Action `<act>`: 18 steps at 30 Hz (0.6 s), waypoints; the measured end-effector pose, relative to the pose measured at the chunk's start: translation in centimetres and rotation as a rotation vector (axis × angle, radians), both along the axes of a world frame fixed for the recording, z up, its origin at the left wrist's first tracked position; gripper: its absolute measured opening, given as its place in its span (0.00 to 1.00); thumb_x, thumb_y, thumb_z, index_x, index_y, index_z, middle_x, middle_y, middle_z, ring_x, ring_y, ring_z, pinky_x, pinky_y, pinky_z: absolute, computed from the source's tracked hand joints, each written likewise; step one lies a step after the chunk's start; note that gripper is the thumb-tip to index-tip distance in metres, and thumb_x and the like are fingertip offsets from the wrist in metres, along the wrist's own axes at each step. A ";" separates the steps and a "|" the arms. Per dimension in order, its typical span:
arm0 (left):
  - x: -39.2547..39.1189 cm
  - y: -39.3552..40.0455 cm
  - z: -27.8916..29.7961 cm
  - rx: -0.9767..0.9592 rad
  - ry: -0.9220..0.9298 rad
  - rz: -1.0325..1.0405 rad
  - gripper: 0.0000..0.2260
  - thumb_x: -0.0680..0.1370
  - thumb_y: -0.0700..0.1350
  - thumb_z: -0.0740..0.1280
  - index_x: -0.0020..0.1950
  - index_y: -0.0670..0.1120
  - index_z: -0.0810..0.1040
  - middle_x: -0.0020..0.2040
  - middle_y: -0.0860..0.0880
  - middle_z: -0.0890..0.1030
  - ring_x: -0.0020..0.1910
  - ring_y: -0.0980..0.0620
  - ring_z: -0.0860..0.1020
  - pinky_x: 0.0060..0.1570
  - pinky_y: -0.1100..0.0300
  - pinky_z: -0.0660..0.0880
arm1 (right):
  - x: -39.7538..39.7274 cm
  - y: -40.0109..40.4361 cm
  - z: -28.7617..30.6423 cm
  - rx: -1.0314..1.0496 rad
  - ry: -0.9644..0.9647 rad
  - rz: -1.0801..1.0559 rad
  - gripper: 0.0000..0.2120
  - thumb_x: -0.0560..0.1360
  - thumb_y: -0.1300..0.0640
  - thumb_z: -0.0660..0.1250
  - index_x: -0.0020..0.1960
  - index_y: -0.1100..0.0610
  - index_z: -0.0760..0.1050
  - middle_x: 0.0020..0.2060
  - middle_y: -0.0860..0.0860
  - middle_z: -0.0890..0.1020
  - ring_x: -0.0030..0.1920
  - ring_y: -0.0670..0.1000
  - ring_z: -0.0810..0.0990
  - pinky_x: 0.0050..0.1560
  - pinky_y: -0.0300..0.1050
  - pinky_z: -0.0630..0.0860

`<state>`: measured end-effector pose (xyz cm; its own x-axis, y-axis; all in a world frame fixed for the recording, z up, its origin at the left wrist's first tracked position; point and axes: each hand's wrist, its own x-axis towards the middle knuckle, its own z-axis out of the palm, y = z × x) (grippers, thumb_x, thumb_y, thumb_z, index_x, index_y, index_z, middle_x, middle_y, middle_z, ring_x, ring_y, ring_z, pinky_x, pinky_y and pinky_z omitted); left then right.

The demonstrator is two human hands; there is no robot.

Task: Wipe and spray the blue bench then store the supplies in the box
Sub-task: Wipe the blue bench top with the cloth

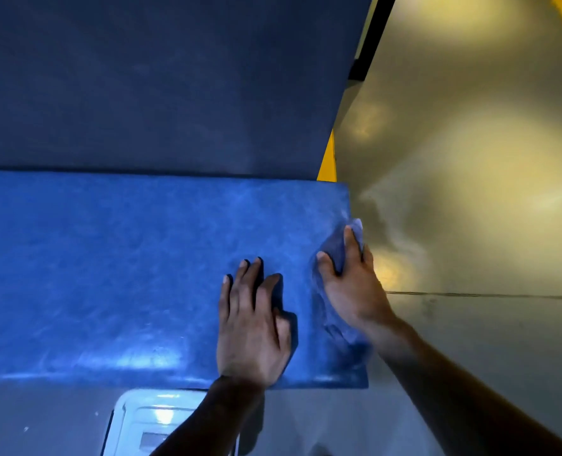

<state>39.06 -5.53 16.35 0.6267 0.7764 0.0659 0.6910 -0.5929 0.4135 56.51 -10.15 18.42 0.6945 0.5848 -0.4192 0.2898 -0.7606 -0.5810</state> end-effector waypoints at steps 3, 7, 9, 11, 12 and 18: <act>-0.2 -0.1 0.4 -0.013 0.010 -0.017 0.24 0.73 0.47 0.59 0.70 0.46 0.73 0.77 0.42 0.67 0.81 0.43 0.59 0.79 0.39 0.56 | -3.9 -4.3 0.2 0.033 0.009 -0.074 0.38 0.81 0.39 0.59 0.83 0.49 0.44 0.83 0.53 0.54 0.80 0.57 0.60 0.76 0.48 0.61; -0.7 -0.2 0.8 -0.037 0.022 -0.055 0.24 0.76 0.48 0.56 0.72 0.46 0.70 0.79 0.42 0.64 0.82 0.44 0.56 0.80 0.41 0.54 | -8.7 -9.9 0.3 -0.014 0.078 -0.146 0.36 0.81 0.42 0.58 0.83 0.51 0.47 0.77 0.58 0.65 0.73 0.60 0.71 0.69 0.50 0.69; -1.0 -0.1 0.7 -0.051 0.001 -0.073 0.24 0.77 0.48 0.57 0.73 0.46 0.70 0.80 0.42 0.63 0.82 0.44 0.55 0.80 0.42 0.53 | -10.3 -11.9 0.0 -0.036 0.118 -0.192 0.32 0.80 0.43 0.58 0.81 0.48 0.53 0.69 0.57 0.72 0.64 0.59 0.78 0.61 0.53 0.76; -1.7 -0.1 0.6 -0.075 -0.038 -0.102 0.23 0.79 0.47 0.57 0.74 0.45 0.70 0.80 0.42 0.63 0.82 0.44 0.57 0.80 0.43 0.54 | -11.3 -13.2 -0.1 0.016 0.112 -0.269 0.20 0.79 0.48 0.61 0.70 0.45 0.66 0.58 0.49 0.78 0.54 0.54 0.79 0.53 0.48 0.77; -2.3 -0.2 0.5 -0.084 -0.050 -0.124 0.23 0.80 0.48 0.57 0.75 0.45 0.70 0.80 0.42 0.63 0.82 0.44 0.57 0.80 0.43 0.54 | -11.7 -13.8 -0.1 0.044 0.102 -0.310 0.12 0.78 0.52 0.62 0.62 0.45 0.71 0.52 0.47 0.79 0.50 0.52 0.79 0.49 0.45 0.75; -8.5 -2.9 0.9 -0.187 -0.073 -0.236 0.21 0.81 0.46 0.58 0.74 0.45 0.71 0.80 0.44 0.63 0.81 0.45 0.59 0.80 0.44 0.57 | -16.0 -17.0 1.4 0.058 0.237 -0.553 0.04 0.80 0.58 0.66 0.52 0.49 0.74 0.44 0.50 0.82 0.47 0.55 0.80 0.44 0.43 0.70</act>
<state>30.52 -8.40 17.22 0.7903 0.6125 -0.0134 0.5077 -0.6425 0.5739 40.52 -27.15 19.79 0.7934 0.1902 -0.5782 -0.2824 -0.7264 -0.6265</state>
